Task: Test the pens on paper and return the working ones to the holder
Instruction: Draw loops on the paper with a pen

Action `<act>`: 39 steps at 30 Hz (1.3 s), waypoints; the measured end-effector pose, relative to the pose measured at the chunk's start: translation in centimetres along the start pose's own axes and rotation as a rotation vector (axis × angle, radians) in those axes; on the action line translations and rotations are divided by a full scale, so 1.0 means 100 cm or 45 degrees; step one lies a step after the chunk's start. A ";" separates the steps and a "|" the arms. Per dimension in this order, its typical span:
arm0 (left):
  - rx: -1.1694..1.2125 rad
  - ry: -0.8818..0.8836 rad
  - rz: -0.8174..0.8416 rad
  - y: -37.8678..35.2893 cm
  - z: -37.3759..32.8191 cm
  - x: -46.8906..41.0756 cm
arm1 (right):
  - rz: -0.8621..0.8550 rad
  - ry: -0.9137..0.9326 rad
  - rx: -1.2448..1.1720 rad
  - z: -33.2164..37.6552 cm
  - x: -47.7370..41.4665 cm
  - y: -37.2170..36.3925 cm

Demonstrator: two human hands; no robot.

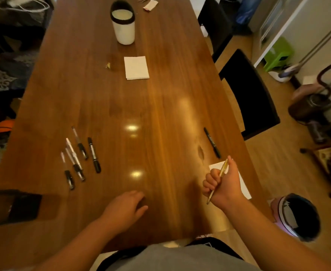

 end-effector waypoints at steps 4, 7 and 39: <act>-0.049 -0.020 0.038 -0.021 -0.066 -0.037 | -0.040 -0.027 0.054 0.041 -0.021 0.046; -0.064 0.033 -0.001 -0.035 -0.111 -0.063 | -0.054 -0.066 0.110 0.068 -0.036 0.077; -0.209 -0.027 -0.149 -0.114 -0.263 -0.136 | 0.443 0.808 1.741 0.111 -0.067 0.078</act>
Point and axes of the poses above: each hand's wrist, its own x-axis away from the middle knuckle, its own y-axis out of the back of the hand, z = x × y, the point moved 4 cm from there along -x, towards the middle knuckle, and after that the axes turned 1 degree about -x, right-handed, at the moved point
